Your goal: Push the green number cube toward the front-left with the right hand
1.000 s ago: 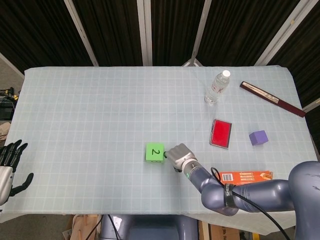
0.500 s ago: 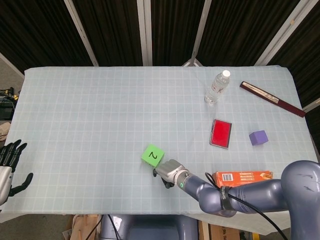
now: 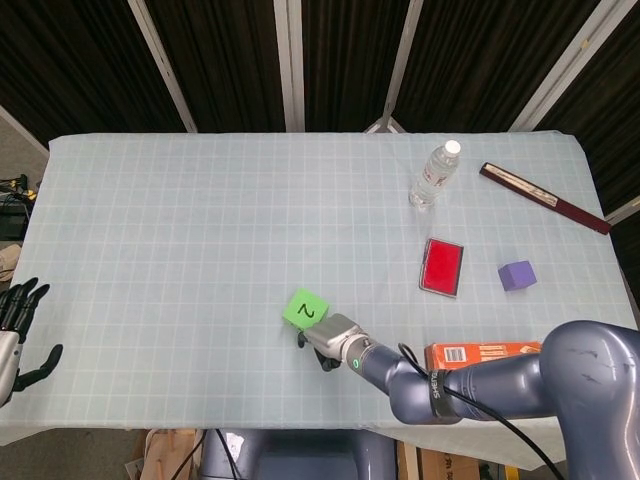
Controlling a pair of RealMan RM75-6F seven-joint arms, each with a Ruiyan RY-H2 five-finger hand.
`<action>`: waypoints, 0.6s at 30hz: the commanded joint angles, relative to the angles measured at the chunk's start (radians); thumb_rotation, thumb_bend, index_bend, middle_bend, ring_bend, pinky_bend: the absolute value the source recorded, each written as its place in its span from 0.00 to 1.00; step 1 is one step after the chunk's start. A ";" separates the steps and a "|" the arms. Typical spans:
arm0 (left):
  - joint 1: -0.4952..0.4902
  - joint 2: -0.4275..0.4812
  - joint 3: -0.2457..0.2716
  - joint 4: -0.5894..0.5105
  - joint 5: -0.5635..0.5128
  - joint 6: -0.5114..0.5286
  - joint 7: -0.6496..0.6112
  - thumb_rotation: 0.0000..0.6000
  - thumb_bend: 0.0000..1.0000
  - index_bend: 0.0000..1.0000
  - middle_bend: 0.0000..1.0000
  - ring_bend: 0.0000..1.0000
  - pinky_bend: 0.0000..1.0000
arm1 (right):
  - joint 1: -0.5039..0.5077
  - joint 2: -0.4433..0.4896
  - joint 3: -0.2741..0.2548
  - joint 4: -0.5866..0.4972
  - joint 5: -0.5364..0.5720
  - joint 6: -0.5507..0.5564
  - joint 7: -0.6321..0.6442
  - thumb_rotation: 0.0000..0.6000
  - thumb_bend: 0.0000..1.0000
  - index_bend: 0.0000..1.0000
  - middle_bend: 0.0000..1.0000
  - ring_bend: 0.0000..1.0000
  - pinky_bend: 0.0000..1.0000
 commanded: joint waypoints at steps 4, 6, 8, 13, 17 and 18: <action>0.002 0.000 0.003 -0.002 0.006 0.004 0.003 1.00 0.44 0.07 0.00 0.00 0.04 | 0.023 0.086 -0.062 -0.030 -0.028 -0.094 0.065 1.00 1.00 0.22 0.64 0.61 0.39; 0.004 -0.001 0.004 -0.003 0.009 0.007 0.004 1.00 0.44 0.07 0.00 0.00 0.04 | 0.023 0.111 -0.077 -0.035 -0.050 -0.131 0.090 1.00 1.00 0.22 0.64 0.61 0.39; 0.005 -0.001 0.006 -0.004 0.010 0.008 0.005 1.00 0.44 0.07 0.00 0.00 0.04 | 0.023 0.129 -0.091 -0.039 -0.073 -0.160 0.109 1.00 1.00 0.22 0.64 0.61 0.39; 0.004 -0.002 0.011 -0.006 0.021 0.006 0.011 1.00 0.44 0.07 0.00 0.00 0.04 | 0.018 0.167 -0.119 -0.039 -0.142 -0.217 0.171 1.00 1.00 0.23 0.64 0.61 0.39; 0.005 -0.004 0.014 -0.006 0.025 0.006 0.016 1.00 0.44 0.07 0.00 0.00 0.04 | 0.015 0.172 -0.140 -0.031 -0.198 -0.194 0.216 1.00 1.00 0.23 0.64 0.61 0.39; 0.005 -0.005 0.014 -0.006 0.025 0.006 0.017 1.00 0.44 0.07 0.00 0.00 0.04 | 0.015 0.169 -0.145 -0.032 -0.212 -0.173 0.223 1.00 1.00 0.23 0.64 0.61 0.39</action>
